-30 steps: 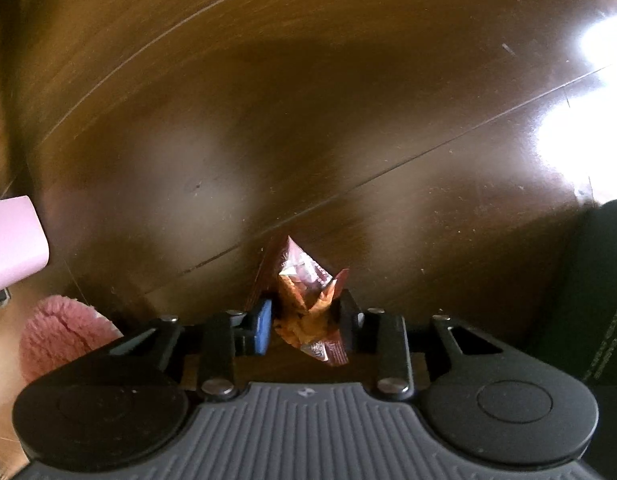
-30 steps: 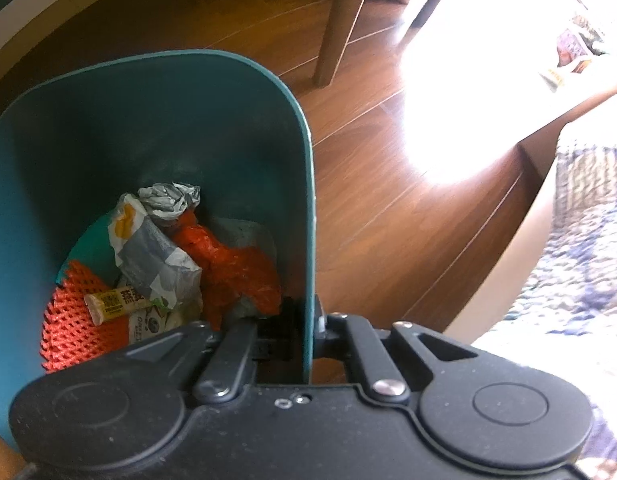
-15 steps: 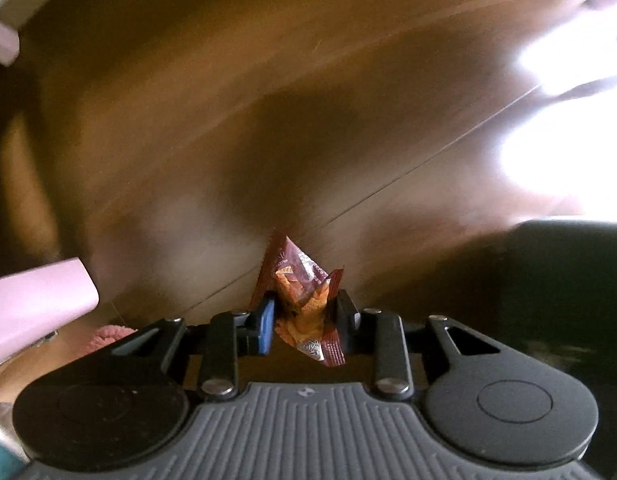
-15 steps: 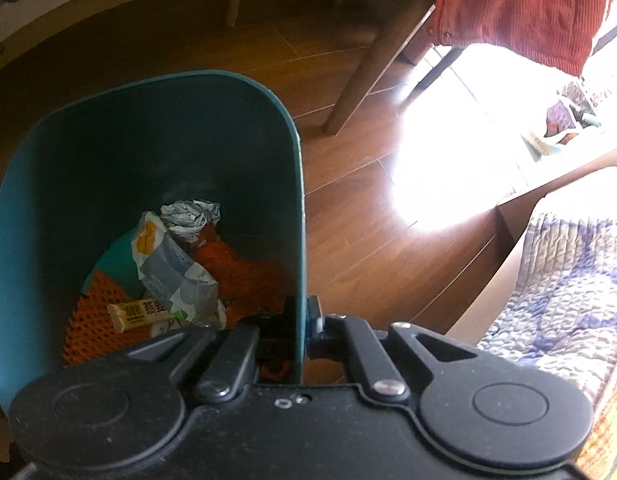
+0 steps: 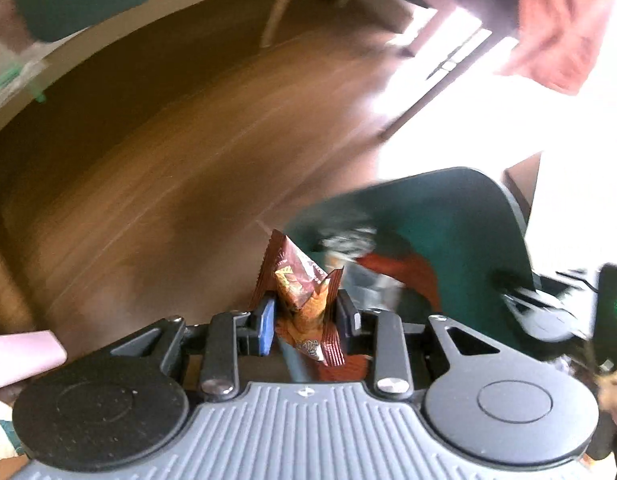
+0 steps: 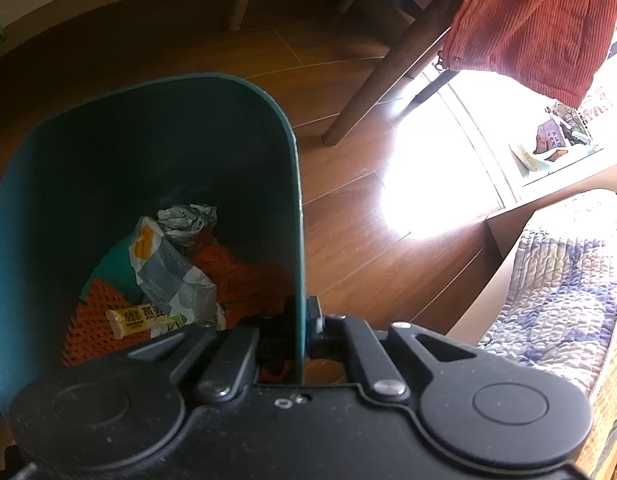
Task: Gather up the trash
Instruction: 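Carry the snack wrapper into the wastebasket and open the left tool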
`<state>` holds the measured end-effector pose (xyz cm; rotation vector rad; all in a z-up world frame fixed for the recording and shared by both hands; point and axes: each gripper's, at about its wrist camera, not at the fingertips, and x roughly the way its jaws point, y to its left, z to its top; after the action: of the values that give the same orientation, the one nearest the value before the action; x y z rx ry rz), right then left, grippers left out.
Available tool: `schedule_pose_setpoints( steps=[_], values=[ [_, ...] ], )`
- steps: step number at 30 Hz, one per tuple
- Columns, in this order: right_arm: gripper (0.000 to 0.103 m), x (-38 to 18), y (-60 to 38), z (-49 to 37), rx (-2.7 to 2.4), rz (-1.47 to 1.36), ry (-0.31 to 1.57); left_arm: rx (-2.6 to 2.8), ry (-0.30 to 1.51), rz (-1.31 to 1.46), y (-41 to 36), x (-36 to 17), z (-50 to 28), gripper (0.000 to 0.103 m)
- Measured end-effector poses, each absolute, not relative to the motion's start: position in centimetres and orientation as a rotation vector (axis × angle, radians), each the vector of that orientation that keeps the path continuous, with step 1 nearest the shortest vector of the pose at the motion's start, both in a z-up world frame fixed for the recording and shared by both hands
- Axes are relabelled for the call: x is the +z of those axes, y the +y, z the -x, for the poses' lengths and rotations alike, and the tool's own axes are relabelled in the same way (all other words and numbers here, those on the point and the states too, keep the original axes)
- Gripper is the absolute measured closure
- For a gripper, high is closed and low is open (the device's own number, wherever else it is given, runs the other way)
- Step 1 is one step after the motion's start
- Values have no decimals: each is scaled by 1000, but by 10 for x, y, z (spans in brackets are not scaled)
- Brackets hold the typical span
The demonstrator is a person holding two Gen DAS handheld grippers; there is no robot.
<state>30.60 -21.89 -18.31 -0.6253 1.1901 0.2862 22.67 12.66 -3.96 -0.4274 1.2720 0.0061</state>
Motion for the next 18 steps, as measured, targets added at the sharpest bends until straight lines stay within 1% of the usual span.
schedule_pose_setpoints(
  steps=[5,10,18],
  values=[
    [100,-180,-210,-301,284,640,1183,-60,1277,445,92,-41,-236,73],
    [100,-188,-216,-305,279,645,1194,-112,1292,529,69,-70,-247,73],
    [101,-190,-222,-314,265,638,1225,-174,1348,389,31,-107,-250,73]
  ],
)
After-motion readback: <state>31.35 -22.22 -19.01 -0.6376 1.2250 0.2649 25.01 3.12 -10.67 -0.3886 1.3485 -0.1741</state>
